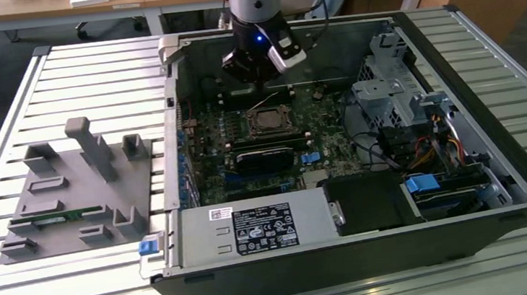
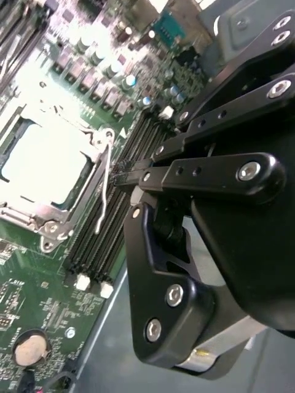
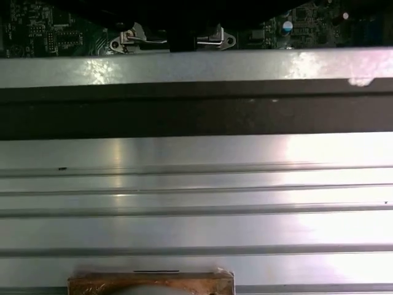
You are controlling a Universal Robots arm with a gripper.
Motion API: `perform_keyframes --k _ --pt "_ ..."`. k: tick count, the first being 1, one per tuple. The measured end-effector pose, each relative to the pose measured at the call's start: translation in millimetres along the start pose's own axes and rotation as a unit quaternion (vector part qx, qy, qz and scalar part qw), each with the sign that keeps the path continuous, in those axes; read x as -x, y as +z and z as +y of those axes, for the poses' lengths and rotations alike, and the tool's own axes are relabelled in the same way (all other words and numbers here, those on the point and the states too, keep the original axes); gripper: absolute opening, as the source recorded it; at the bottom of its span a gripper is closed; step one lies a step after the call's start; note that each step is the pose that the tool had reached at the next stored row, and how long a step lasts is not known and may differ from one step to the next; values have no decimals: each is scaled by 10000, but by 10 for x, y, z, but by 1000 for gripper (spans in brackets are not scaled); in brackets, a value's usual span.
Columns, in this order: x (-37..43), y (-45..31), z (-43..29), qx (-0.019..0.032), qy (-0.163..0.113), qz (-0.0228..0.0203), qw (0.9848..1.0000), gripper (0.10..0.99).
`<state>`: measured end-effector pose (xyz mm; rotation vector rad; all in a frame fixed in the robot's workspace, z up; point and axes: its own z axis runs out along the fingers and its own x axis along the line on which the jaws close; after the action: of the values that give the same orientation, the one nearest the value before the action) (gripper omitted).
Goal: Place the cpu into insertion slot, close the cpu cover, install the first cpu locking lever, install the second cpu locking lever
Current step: 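Install the first cpu locking lever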
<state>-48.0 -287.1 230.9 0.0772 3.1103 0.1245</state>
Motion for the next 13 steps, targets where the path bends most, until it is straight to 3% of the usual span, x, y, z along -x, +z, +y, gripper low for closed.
perform_keyframes --k 4,13 --pt "12 67 7 0 -1 0 10000 106" --pt "92 111 29 0 -2 2 10000 106"
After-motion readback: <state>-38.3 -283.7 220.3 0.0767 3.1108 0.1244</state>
